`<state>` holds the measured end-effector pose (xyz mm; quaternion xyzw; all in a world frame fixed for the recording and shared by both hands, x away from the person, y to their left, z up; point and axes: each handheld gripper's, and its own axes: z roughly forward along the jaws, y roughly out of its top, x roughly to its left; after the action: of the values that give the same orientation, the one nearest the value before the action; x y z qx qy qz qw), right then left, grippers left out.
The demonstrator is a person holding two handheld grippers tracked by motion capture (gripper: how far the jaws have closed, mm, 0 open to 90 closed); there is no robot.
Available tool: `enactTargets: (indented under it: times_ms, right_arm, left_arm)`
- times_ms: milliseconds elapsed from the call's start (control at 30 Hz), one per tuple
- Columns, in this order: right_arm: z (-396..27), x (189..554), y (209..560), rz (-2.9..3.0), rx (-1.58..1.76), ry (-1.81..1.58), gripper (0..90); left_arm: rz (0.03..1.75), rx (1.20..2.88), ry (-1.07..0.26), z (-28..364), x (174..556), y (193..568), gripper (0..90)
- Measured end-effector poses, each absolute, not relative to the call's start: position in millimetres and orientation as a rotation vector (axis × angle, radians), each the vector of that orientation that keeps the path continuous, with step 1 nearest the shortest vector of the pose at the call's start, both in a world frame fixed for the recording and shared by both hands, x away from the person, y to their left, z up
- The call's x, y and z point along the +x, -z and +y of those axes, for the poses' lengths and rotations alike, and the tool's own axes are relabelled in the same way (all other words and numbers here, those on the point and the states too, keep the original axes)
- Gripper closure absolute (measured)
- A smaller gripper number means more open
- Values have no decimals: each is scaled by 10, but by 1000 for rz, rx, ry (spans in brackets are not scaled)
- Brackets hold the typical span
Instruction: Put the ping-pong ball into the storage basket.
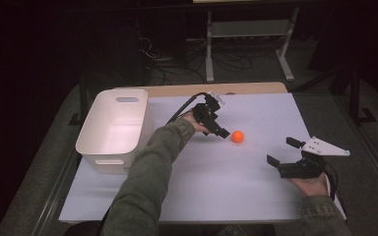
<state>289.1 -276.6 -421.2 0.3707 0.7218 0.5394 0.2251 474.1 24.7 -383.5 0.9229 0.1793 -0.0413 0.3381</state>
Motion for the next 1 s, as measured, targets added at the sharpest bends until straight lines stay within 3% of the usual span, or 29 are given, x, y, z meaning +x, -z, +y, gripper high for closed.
enactTargets:
  times_ms: [1000]
  right_arm:
    - [-2754,2900,4219,2001,1019,-1476,0]
  left_arm:
    - [398,2406,157,-51,4809,4141,0]
